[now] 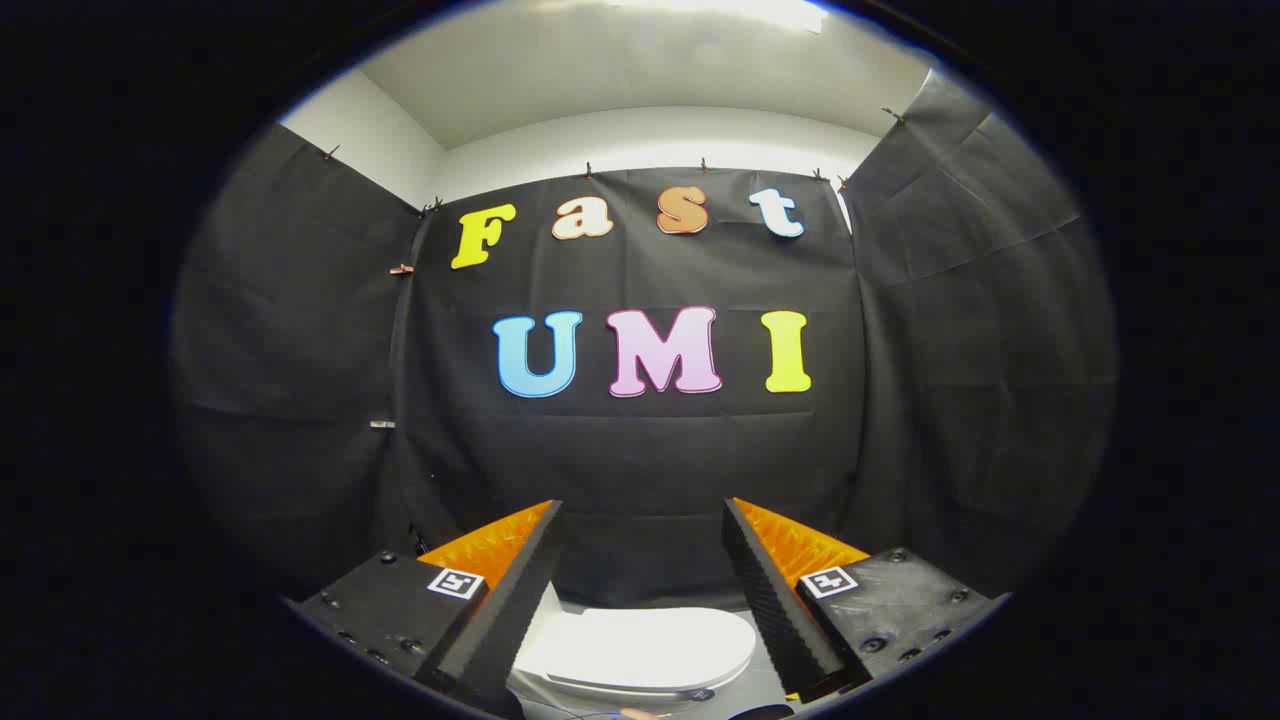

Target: Open the toilet lid.

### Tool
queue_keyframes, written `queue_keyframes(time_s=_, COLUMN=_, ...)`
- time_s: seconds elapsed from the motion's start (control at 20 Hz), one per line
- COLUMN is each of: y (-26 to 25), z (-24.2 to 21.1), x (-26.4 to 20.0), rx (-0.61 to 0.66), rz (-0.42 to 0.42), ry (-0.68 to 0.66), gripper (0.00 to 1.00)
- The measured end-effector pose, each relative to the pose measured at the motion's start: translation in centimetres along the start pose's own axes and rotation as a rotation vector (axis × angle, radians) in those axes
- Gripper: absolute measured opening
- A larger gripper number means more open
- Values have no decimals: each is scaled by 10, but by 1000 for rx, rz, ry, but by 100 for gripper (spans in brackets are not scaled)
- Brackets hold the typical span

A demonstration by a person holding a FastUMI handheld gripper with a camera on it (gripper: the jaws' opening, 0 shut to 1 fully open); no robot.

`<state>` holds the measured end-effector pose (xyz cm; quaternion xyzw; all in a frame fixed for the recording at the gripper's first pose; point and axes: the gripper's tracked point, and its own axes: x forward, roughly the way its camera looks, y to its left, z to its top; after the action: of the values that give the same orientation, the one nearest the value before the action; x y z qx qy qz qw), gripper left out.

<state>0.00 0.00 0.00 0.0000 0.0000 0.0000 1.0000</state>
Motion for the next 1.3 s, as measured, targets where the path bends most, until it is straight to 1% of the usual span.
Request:
queue_keyframes(time_s=0.25, y=9, z=6, x=4, rx=-13, rz=7, ry=-21, gripper=99)
queue_keyframes(time_s=0.7, y=17, z=-1, x=12, rx=10, rz=25, ry=-5, gripper=99)
queue_keyframes(time_s=1.3, y=7, z=-15, x=14, rx=-7, rz=-23, ry=28, gripper=100)
